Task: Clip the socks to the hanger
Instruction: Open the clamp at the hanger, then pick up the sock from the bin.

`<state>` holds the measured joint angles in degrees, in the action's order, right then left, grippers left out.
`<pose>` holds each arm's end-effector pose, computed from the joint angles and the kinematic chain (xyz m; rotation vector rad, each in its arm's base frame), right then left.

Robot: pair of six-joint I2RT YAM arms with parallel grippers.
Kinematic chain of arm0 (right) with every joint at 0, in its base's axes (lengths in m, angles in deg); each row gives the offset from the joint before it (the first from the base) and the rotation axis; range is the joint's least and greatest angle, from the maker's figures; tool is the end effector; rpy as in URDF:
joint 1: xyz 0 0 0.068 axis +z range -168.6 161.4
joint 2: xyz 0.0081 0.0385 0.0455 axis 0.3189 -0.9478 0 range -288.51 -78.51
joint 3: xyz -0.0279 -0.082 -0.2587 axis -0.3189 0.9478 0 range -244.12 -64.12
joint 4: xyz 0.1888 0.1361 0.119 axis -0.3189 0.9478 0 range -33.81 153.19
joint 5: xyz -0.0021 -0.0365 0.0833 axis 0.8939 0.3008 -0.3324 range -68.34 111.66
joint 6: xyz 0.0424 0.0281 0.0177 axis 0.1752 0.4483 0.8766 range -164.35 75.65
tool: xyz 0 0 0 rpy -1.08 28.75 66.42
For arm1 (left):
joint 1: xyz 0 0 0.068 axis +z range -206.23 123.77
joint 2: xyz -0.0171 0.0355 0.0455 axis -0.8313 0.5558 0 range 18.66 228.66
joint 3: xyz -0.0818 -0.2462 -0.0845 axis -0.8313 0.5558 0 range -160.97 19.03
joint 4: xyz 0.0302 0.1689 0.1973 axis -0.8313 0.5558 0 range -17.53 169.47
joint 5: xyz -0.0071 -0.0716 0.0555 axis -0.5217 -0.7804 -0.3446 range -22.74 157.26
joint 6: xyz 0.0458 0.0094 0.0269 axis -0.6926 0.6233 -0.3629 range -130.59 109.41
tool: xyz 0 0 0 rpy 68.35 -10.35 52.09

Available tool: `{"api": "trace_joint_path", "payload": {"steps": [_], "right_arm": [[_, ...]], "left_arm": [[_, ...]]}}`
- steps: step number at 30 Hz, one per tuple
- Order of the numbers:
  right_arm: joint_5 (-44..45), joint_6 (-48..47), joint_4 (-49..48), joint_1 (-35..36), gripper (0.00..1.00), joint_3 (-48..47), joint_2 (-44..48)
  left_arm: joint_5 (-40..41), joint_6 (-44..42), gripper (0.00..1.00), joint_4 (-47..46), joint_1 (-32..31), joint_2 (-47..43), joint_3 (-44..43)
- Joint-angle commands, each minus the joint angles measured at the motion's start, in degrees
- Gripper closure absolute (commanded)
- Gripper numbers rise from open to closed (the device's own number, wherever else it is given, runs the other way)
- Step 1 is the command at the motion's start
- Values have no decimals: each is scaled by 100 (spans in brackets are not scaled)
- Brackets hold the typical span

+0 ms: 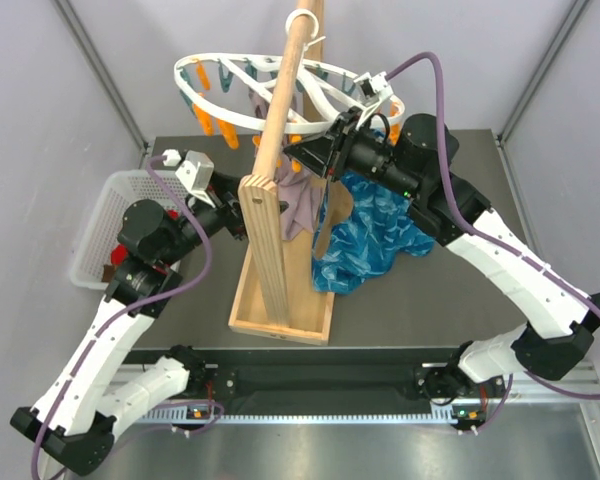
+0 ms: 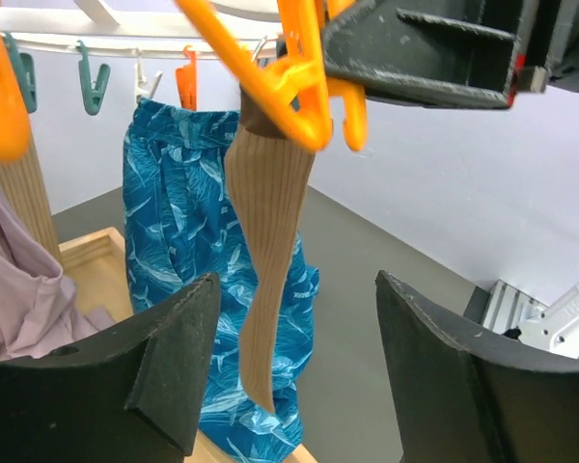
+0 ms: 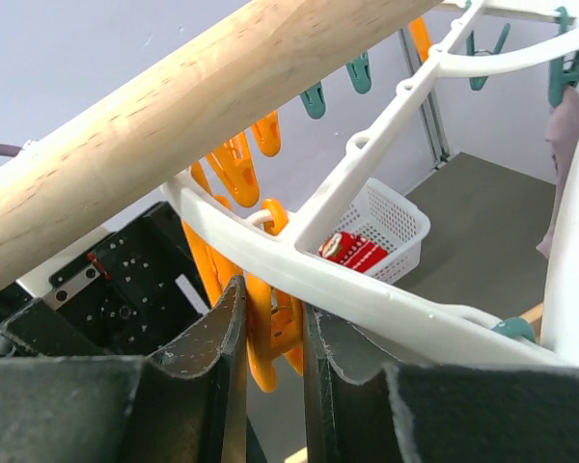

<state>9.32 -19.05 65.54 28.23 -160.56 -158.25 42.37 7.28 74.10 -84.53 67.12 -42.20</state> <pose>0.1985 0.2226 0.5151 -0.4755 1.4835 1.1704 0.1469 -0.0961 0.4443 0.5065 1.3742 -0.9616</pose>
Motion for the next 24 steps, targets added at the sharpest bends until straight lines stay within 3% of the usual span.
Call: {"api": "trace_joint_path", "payload": {"steps": [1, 3, 6, 10, 13, 15, 17, 21, 22, 24], "right_arm": [[759, 212, 349, -77, 100, -182, -103], [777, 404, 287, -77, 100, -121, -76], [846, 537, 270, -77, 100, -24, -59], [1093, 608, 200, -77, 100, 178, 125], [1154, 529, 138, -69, 100, 301, 205], [1216, 476, 164, -77, 100, 293, 222], [1216, 432, 208, -77, 100, 293, 205], [1366, 370, 270, -77, 100, 301, 170], [1348, 362, 235, -69, 100, 328, 187], [1295, 335, 200, -69, 100, 389, 222]], "left_arm": [[-331, 181, 22, -406, -18, 118, -11], [-543, 505, 16, -619, -18, 285, -152], [-361, 709, 21, -682, -18, 514, -319], [1183, 543, 29, 177, -18, 480, -451], [1670, 297, 34, 934, -18, 409, -407], [2581, 305, 36, 1610, -18, 330, -276], [3991, 654, 34, 2041, -18, 146, 65], [5541, 928, 23, 2534, -10, -197, 892], [5756, 1033, 16, 2666, 43, -163, 998], [5559, 1193, 15, 3017, 453, 283, 886]]}}
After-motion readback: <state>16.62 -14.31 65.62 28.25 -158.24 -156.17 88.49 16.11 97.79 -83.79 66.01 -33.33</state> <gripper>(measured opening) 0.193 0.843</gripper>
